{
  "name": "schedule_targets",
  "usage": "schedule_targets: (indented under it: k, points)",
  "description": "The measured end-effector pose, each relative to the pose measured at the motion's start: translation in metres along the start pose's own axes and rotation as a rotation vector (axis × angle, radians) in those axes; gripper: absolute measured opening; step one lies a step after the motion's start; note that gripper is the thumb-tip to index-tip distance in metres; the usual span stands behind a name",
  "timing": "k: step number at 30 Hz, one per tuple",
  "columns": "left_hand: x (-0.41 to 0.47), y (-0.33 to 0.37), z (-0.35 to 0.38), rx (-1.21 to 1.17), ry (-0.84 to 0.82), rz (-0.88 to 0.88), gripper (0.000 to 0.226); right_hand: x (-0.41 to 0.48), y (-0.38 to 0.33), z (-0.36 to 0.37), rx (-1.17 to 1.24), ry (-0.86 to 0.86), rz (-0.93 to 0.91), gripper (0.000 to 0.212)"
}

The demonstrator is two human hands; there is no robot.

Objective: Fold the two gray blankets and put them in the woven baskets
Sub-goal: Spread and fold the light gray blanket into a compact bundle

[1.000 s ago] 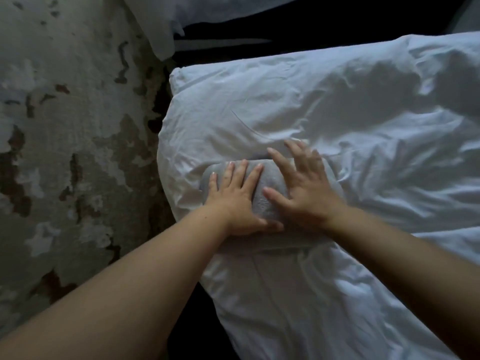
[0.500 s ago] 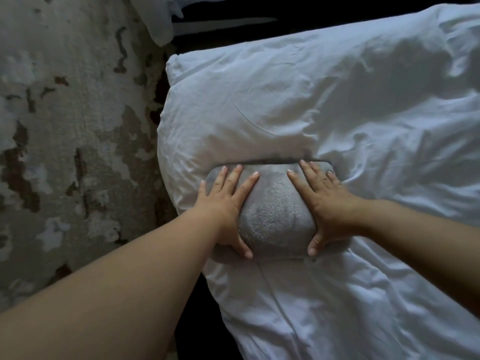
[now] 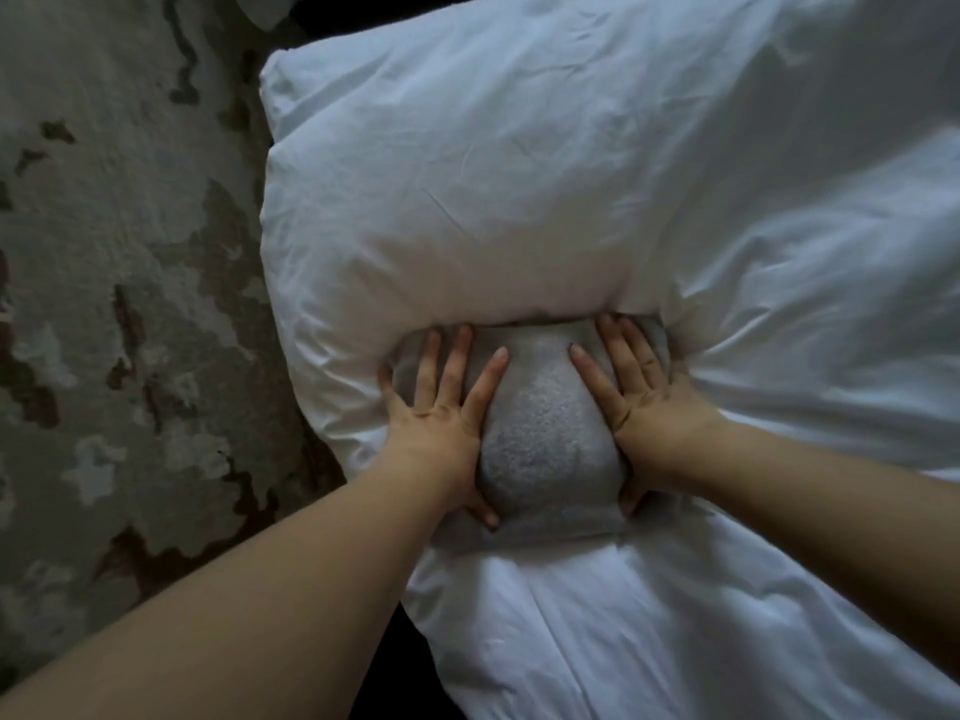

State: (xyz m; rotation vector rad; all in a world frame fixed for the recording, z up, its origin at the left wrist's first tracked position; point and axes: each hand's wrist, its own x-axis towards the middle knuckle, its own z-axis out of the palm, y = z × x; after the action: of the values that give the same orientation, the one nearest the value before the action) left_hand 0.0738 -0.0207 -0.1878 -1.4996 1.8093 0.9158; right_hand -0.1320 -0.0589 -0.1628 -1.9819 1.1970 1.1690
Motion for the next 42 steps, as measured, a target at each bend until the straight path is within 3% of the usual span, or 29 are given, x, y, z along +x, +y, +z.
schedule_targets:
  k: [23,30,33,37,39,42]
  points:
    - [0.031,0.01,0.013,-0.049,0.017,-0.065,0.166,0.038,-0.006,0.022,0.049,0.064,0.086,0.163]
    - [0.031,0.01,0.018,-0.042,0.066,-0.06,0.168,0.032,-0.013,0.025,0.05,0.143,0.117,0.12]
    - [0.023,0.009,0.013,-0.057,0.105,-0.03,0.168,0.021,-0.017,0.02,0.064,0.18,0.119,0.113]
    - [-0.006,-0.001,-0.002,-0.092,0.117,0.065,0.163,-0.012,-0.016,0.005,0.076,0.207,0.112,0.135]
    - [-0.03,-0.01,-0.014,-0.16,0.124,0.134,0.156,-0.036,-0.02,-0.001,0.167,0.234,0.139,0.134]
    - [-0.067,-0.017,-0.022,-0.286,0.185,0.204,0.141,-0.068,-0.032,-0.003,0.48,0.302,0.201,0.116]
